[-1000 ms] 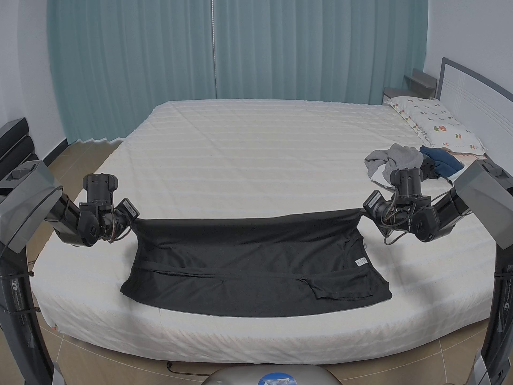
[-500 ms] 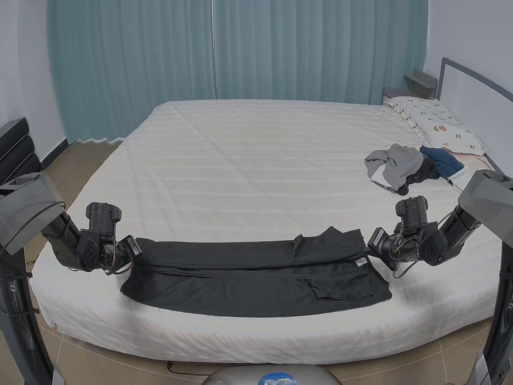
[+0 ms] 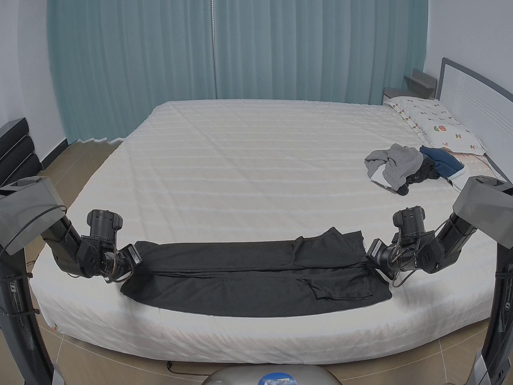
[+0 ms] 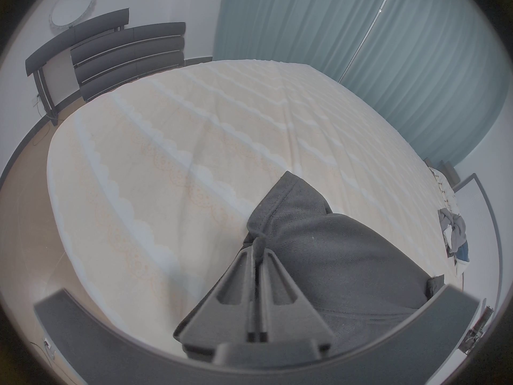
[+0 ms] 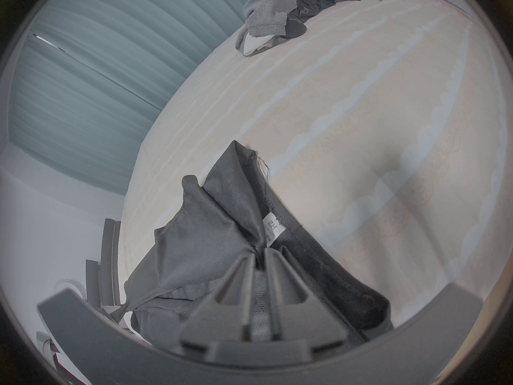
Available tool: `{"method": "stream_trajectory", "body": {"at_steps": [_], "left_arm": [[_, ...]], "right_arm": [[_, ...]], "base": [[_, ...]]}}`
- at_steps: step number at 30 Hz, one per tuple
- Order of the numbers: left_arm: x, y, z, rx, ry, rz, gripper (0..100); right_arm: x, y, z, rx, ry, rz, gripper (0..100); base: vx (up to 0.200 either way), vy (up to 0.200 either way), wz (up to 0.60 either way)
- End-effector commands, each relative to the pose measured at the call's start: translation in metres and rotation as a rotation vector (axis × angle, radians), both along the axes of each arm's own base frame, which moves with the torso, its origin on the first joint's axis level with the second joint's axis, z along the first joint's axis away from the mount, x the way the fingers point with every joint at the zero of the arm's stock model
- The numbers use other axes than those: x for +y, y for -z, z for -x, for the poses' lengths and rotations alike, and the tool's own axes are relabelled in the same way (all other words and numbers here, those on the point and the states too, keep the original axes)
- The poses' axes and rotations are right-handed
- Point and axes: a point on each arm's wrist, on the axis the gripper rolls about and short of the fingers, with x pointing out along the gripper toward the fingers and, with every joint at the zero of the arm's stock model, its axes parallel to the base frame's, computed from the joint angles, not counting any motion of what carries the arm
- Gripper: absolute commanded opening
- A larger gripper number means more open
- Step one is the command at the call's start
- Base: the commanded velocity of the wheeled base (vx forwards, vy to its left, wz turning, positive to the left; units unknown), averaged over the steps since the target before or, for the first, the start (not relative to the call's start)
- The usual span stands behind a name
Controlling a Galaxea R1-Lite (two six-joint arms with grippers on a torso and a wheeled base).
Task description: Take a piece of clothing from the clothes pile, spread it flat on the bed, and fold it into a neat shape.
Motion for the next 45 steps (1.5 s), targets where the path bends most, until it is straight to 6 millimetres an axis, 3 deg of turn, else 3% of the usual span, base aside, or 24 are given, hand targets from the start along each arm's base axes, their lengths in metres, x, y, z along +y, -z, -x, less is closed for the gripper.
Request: {"method": "stream_trajectory", "body": {"at_steps": [1, 8, 13, 17, 26, 38, 39, 45], "left_arm": [[0.001, -0.001, 0.003, 0.003, -0.003, -0.001, 100], [0.010, -0.019, 0.007, -0.052, -0.049, 0.008, 100], [0.019, -0.033, 0.002, -0.106, -0.100, 0.049, 100], [0.019, -0.040, -0.014, -0.157, -0.102, 0.097, 100], [0.019, -0.005, -0.053, -0.106, -0.063, 0.152, 100], [0.016, 0.010, -0.068, -0.101, -0.043, 0.166, 100], [0.017, 0.009, -0.068, -0.105, -0.047, 0.166, 0], [0.017, 0.004, -0.072, -0.135, -0.105, 0.210, 0]], "right_arm": [[-0.001, -0.007, -0.001, -0.018, 0.010, -0.012, 100], [-0.007, -0.034, 0.001, -0.065, 0.073, -0.080, 100], [-0.014, -0.034, 0.003, -0.058, 0.129, -0.130, 100], [-0.021, -0.024, 0.006, -0.078, 0.141, -0.190, 100], [-0.027, -0.007, 0.006, -0.095, 0.177, -0.248, 100], [-0.030, -0.008, 0.008, -0.093, 0.167, -0.265, 100], [-0.030, -0.008, 0.008, -0.093, 0.167, -0.265, 100], [-0.031, -0.008, 0.008, -0.091, 0.170, -0.267, 100]], "base": [[0.000, 0.000, 0.00], [0.000, 0.000, 0.00], [0.000, 0.000, 0.00], [0.000, 0.000, 0.00], [0.000, 0.000, 0.00], [0.000, 0.000, 0.00], [0.000, 0.000, 0.00], [0.000, 0.000, 0.00]]}}
